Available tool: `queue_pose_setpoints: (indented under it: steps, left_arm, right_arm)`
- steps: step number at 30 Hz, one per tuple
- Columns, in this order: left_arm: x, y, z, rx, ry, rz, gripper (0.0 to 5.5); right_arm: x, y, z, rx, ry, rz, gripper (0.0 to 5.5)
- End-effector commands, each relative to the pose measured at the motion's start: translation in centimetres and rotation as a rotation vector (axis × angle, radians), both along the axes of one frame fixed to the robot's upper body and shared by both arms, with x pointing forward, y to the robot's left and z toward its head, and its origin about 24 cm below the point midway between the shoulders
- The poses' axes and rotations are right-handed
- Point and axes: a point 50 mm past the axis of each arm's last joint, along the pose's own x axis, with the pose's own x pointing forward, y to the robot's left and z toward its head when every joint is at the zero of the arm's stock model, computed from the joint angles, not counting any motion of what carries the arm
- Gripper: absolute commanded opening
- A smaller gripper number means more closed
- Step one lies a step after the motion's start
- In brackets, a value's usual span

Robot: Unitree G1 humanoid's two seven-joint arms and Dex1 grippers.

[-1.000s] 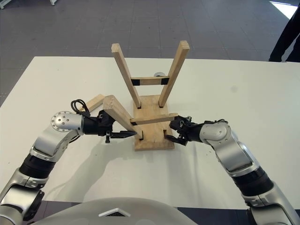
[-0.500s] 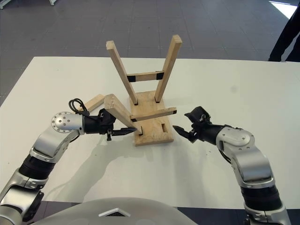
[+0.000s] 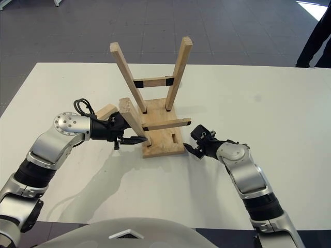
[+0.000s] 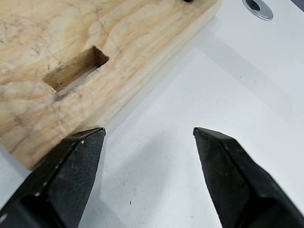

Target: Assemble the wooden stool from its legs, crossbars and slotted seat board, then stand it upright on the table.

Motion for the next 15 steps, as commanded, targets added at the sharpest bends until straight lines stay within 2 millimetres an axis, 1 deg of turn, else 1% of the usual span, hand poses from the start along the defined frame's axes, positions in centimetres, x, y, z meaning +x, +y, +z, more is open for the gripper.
queue_pose_setpoints:
  steps: [1, 3, 6, 15]
  left_arm:
    - [-2.7, 1.9, -6.0, 0.178, 0.239, 0.131, 2.05]
    - [-3.1, 2.6, -6.7, 0.222, 0.223, 0.158, 2.05]
    - [-3.4, 2.6, -7.5, 0.249, 0.201, 0.169, 2.05]
    - [-3.8, 2.4, -7.9, 0.285, 0.152, 0.145, 2.05]
  right_arm:
    - [-0.7, 2.5, 0.9, 0.106, -0.003, 0.103, 3.45]
    - [-0.9, 2.4, 0.9, 0.112, 0.005, 0.095, 3.45]
    - [-1.1, 2.7, 0.9, 0.127, 0.012, 0.094, 3.45]
    - [-0.9, 2.7, 0.9, 0.125, 0.016, 0.102, 3.45]
